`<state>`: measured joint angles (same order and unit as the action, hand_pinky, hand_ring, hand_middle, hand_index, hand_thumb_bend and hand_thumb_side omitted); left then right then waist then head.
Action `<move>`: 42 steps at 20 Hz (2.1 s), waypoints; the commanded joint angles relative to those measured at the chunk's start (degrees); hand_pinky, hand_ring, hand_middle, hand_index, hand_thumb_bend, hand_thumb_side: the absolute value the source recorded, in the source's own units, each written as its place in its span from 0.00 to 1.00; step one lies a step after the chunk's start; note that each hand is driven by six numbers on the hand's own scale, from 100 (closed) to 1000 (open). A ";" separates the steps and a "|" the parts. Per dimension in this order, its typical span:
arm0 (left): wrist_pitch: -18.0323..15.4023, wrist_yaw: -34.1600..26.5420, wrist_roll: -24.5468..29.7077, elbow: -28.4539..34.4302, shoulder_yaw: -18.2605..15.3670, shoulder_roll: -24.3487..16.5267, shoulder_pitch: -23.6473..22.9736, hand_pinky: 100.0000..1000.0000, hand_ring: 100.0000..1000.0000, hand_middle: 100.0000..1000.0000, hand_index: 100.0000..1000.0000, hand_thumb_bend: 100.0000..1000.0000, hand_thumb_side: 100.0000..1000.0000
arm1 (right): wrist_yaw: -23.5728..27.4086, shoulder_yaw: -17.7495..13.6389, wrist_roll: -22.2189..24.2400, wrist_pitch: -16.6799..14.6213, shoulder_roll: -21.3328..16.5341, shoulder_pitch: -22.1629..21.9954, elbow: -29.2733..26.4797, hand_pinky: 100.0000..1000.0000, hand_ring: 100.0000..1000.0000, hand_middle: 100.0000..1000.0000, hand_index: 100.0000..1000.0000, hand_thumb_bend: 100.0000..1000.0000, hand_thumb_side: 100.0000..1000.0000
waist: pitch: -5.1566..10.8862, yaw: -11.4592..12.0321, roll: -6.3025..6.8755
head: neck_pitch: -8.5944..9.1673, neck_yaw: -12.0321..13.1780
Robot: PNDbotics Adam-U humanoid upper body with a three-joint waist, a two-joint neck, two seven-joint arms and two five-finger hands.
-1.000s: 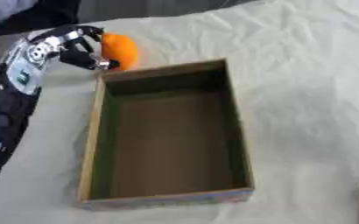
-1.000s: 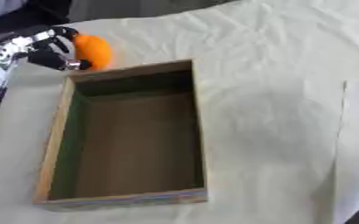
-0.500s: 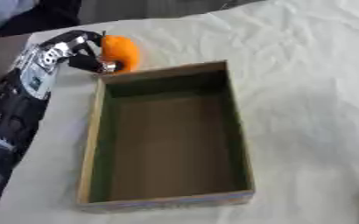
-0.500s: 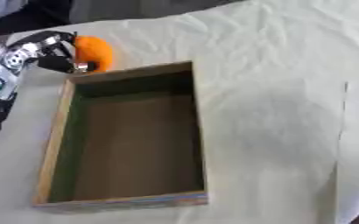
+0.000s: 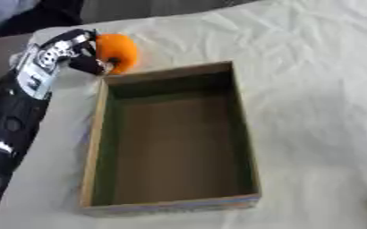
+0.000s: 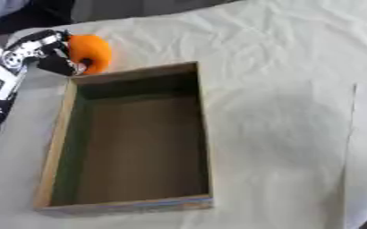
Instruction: Pick up objects on the table and place them in the box.
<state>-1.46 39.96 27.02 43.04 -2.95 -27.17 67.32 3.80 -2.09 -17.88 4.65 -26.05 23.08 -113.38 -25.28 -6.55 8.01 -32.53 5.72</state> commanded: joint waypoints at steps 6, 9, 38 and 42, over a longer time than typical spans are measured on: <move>2.05 -3.55 -1.29 1.89 -0.29 -1.04 0.46 0.32 0.58 0.73 0.58 0.00 0.02 | -0.54 -0.60 -0.83 0.77 0.23 0.11 -0.31 0.88 1.00 0.46 0.81 0.00 1.00 | 2.32 -0.38 -0.84 | -0.91 -2.08; 3.09 -5.08 -2.69 2.16 -0.35 -1.25 0.35 0.30 0.57 0.73 0.54 0.00 0.04 | -0.49 -0.58 -0.91 0.91 0.46 0.09 -0.21 0.88 1.00 0.46 0.81 0.00 1.00 | 2.52 -0.21 -0.99 | -1.03 -2.24; 2.27 -12.99 -14.77 38.42 6.19 5.14 -6.65 0.18 0.49 0.64 0.44 0.00 0.10 | -0.83 -1.00 -2.06 0.42 5.31 0.57 -1.00 0.86 1.00 0.47 0.80 0.00 1.00 | 9.24 6.82 -6.06 | -7.39 -4.25; 3.52 -10.01 -16.19 43.02 6.62 9.93 -8.94 0.17 0.48 0.63 0.44 0.00 0.10 | -0.82 -0.74 -1.97 0.05 6.13 1.35 -1.20 0.86 1.00 0.47 0.80 0.00 1.00 | 9.78 7.21 -6.89 | -7.62 -3.90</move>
<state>1.78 29.01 11.52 83.69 3.70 -17.82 57.46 3.38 -2.59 -19.79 4.97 -19.57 23.70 -113.16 -16.87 0.60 1.17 -39.72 1.80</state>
